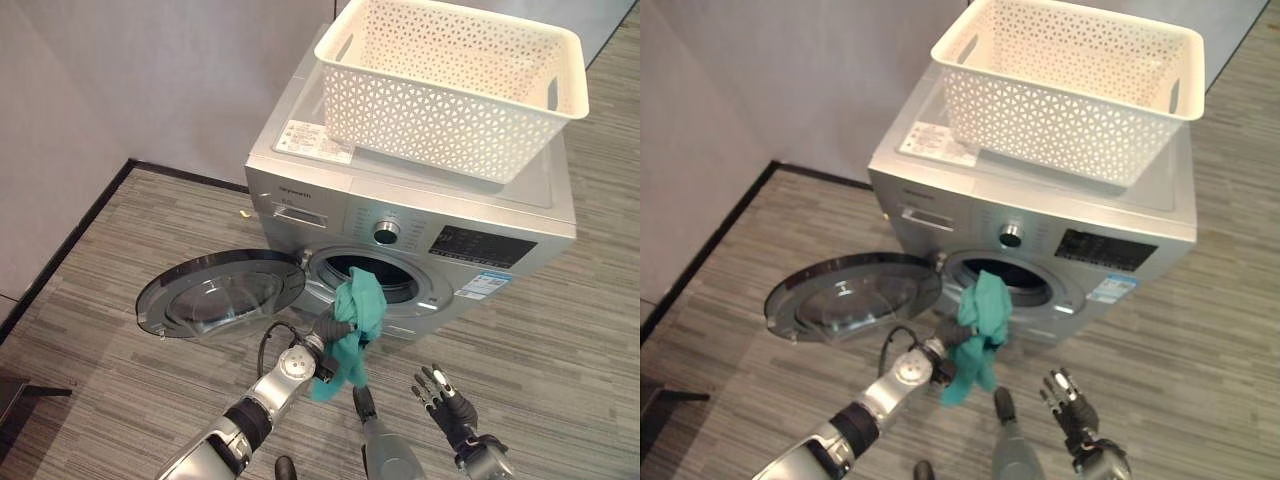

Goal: Grab the laundry basket,head to the washer,open it,put in the laundry and shut it.

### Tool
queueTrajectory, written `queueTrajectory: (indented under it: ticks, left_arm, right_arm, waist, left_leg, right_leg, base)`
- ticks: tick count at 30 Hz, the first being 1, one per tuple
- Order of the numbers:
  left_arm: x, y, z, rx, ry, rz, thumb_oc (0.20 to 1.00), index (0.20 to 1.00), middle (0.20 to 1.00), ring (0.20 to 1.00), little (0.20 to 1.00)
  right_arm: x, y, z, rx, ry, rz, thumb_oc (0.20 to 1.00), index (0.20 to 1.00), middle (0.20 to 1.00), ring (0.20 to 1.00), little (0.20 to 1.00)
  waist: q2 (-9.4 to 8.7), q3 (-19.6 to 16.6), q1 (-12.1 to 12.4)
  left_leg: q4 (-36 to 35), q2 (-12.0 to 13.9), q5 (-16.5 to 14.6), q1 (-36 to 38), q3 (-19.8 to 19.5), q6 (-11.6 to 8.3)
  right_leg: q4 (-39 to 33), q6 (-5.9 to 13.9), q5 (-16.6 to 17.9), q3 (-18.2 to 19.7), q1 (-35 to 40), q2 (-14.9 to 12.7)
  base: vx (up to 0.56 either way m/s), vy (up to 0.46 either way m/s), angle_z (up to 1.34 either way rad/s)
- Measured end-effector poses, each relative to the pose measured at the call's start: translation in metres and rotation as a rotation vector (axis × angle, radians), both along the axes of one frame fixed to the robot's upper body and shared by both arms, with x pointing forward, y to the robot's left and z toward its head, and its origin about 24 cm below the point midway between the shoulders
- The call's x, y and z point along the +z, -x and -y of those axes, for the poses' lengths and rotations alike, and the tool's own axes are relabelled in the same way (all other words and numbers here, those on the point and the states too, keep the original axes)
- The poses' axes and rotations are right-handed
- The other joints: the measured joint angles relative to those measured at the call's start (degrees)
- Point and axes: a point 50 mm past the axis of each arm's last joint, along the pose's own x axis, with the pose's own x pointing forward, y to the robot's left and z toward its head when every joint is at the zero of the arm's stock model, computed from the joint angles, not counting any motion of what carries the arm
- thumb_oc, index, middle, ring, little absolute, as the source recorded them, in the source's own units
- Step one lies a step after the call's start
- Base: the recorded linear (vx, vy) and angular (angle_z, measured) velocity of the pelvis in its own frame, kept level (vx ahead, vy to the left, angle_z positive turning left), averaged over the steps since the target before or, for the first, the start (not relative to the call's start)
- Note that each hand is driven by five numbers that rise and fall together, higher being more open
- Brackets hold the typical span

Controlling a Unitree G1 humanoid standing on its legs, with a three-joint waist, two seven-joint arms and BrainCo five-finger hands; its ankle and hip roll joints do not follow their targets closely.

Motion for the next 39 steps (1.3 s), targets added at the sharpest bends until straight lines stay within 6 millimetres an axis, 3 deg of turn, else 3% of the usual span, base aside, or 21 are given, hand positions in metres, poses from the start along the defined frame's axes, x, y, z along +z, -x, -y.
queueTrajectory:
  ticks: [5,9,12,18,22,25,31,33,37,39]
  left_arm:
    - [0.006,-0.006,-0.001,0.038,0.001,0.022,0.200,0.200,0.200,0.200,0.200]
    - [0.008,-0.010,-0.002,0.059,0.015,0.024,0.200,0.200,0.200,0.200,0.200]
    - [0.007,-0.010,-0.004,0.090,0.035,0.010,0.200,0.200,0.200,0.200,0.200]
    - [0.013,-0.018,-0.010,0.173,0.126,0.003,0.200,0.200,0.200,0.200,0.200]
    - [0.016,-0.023,-0.009,0.172,0.119,0.009,0.200,0.200,0.200,0.200,0.200]
    - [0.018,-0.024,-0.006,0.169,0.123,0.012,0.200,0.200,0.200,0.200,0.200]
    - [0.015,-0.020,-0.006,0.164,0.131,0.006,0.200,0.200,0.200,0.200,0.200]
    - [0.020,-0.021,-0.006,0.160,0.146,0.029,0.200,0.200,0.200,0.200,0.200]
    - [0.032,-0.030,-0.006,0.163,0.169,0.064,0.200,0.200,0.200,0.200,0.200]
    - [0.058,-0.050,0.000,0.150,0.164,0.139,0.200,0.200,0.200,0.200,0.200]
  right_arm:
    - [-0.014,0.008,0.026,-0.239,-0.004,-0.109,1.000,1.000,1.000,1.000,1.000]
    - [-0.018,0.008,0.032,-0.287,0.025,-0.179,1.000,1.000,1.000,1.000,1.000]
    - [-0.019,0.008,0.031,-0.294,0.036,-0.201,1.000,1.000,1.000,1.000,1.000]
    - [-0.016,-0.008,0.018,-0.210,0.059,-0.179,1.000,1.000,1.000,1.000,1.000]
    - [-0.017,-0.013,0.015,-0.155,0.096,-0.200,1.000,1.000,1.000,1.000,1.000]
    - [-0.025,-0.002,0.015,-0.130,0.126,-0.265,1.000,1.000,1.000,1.000,1.000]
    - [-0.047,0.052,0.031,-0.166,0.198,-0.538,1.000,1.000,1.000,1.000,1.000]
    - [-0.048,0.055,0.037,-0.207,0.215,-0.592,1.000,1.000,1.000,1.000,1.000]
    - [-0.040,0.028,0.039,-0.241,0.224,-0.559,1.000,1.000,1.000,1.000,1.000]
    - [-0.027,-0.011,0.033,-0.204,0.237,-0.452,1.000,1.000,1.000,1.000,1.000]
  waist:
    - [0.97,0.5,-0.2]
    - [0.97,0.6,-0.1]
    - [1.18,0.9,-0.1]
    - [0.92,5.3,0.0]
    - [0.78,5.6,0.0]
    - [0.79,5.6,0.1]
    - [0.69,5.9,0.7]
    - [-0.17,7.3,1.4]
    - [-2.55,11.7,2.1]
    - [-4.04,15.6,1.2]
  left_leg:
    - [0.0,0.0,0.0,-0.7,-0.1,-0.04]
    - [0.0,0.1,0.1,-2.0,0.2,-0.16]
    - [0.0,0.2,0.1,-2.7,0.5,-0.16]
    - [0.0,1.0,0.5,-4.8,1.3,-0.80]
    - [0.0,1.6,0.7,-6.0,1.1,-1.18]
    - [0.0,1.9,0.8,-6.0,0.9,-1.25]
    - [0.1,1.8,1.0,-6.4,0.0,-1.50]
    - [2.6,1.1,0.7,-8.6,0.4,-1.48]
    - [6.3,0.2,-0.3,-13.8,2.0,-1.45]
    - [13.7,0.4,-2.9,-20.3,2.9,-1.64]
  right_leg:
    - [0.0,0.00,0.0,-0.2,-0.7,0.0]
    - [0.0,-0.22,0.4,0.1,-2.2,0.2]
    - [0.0,-0.32,0.4,0.3,-3.0,0.3]
    - [0.0,-0.90,1.1,0.6,-5.3,1.2]
    - [0.0,-1.10,1.2,0.2,-6.3,1.4]
    - [0.0,-1.22,1.1,-0.3,-6.2,1.6]
    - [0.0,-1.29,1.0,-1.1,-6.2,1.5]
    - [0.6,-1.01,0.8,-0.2,-7.7,1.2]
    - [3.5,-1.53,1.7,2.4,-13.7,1.3]
    - [8.0,-1.79,1.2,3.4,-19.0,1.7]
  base:
    - [0.00,-0.001,0.02]
    - [-0.03,-0.014,-0.03]
    - [-0.03,-0.048,-0.06]
    - [-0.02,-0.048,-0.04]
    - [0.00,-0.028,0.04]
    - [0.00,-0.012,0.06]
    - [-0.06,-0.013,0.07]
    - [-0.14,-0.020,-0.10]
    - [-0.12,-0.046,-0.20]
    - [-0.13,-0.104,-0.13]
